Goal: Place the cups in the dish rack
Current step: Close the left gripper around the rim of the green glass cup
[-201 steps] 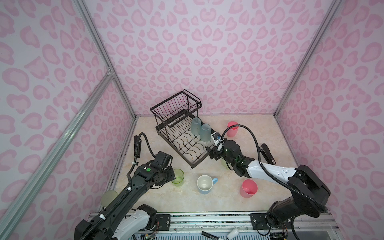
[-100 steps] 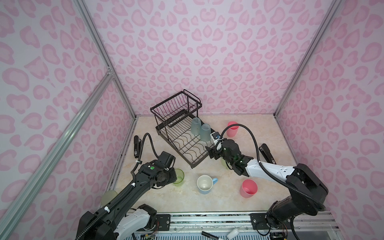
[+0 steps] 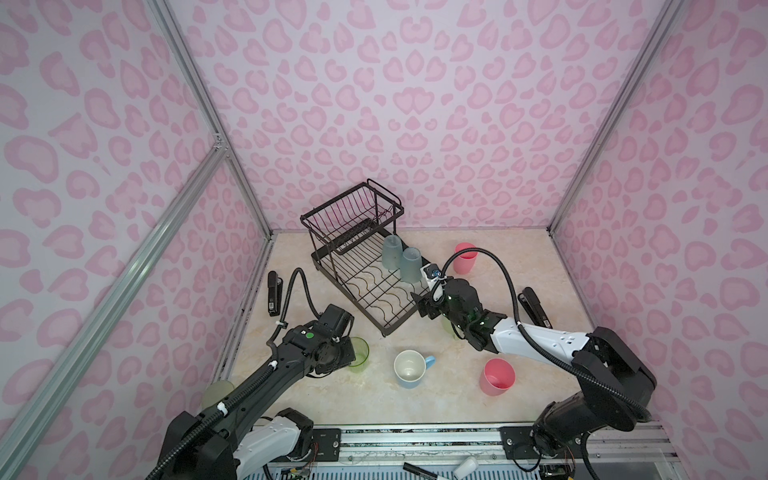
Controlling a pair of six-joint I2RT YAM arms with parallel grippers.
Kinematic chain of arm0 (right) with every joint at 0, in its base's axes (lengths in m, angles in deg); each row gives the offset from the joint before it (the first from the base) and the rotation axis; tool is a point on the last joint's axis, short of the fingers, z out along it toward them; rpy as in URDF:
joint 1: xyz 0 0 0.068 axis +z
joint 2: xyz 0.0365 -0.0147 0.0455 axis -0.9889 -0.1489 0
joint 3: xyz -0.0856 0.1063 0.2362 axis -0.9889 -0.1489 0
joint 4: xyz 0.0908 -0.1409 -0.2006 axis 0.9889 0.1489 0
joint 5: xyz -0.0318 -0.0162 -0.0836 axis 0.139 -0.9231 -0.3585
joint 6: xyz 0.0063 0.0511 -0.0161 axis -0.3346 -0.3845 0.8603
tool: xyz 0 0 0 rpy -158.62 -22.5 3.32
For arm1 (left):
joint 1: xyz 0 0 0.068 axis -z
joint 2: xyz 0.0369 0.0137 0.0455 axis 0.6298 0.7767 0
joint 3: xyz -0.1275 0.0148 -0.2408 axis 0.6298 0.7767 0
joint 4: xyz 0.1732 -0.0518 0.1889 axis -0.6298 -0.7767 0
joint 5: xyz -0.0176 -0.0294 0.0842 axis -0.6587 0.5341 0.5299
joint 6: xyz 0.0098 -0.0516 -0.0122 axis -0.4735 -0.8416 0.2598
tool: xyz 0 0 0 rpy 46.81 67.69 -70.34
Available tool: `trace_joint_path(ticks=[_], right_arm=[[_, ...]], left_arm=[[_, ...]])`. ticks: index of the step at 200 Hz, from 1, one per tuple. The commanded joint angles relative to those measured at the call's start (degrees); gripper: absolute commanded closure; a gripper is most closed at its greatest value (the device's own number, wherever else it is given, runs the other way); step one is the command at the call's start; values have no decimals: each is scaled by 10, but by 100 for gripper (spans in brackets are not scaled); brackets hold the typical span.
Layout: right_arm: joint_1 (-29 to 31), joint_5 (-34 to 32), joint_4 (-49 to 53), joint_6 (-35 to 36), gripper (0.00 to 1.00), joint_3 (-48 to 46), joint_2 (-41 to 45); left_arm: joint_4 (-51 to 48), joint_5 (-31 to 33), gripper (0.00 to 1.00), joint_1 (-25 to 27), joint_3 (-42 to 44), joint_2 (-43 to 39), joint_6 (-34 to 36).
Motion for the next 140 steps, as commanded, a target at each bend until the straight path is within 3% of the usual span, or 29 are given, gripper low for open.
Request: trace_joint_path(ticks=[1, 140], right_arm=[[0, -4, 0, -3, 13, -4, -1], [0, -12, -1, -11, 13, 0, -8]], left_arm=[[10, 10, 80, 1, 2, 3, 4], [-10, 67, 88, 1, -18, -60, 32]])
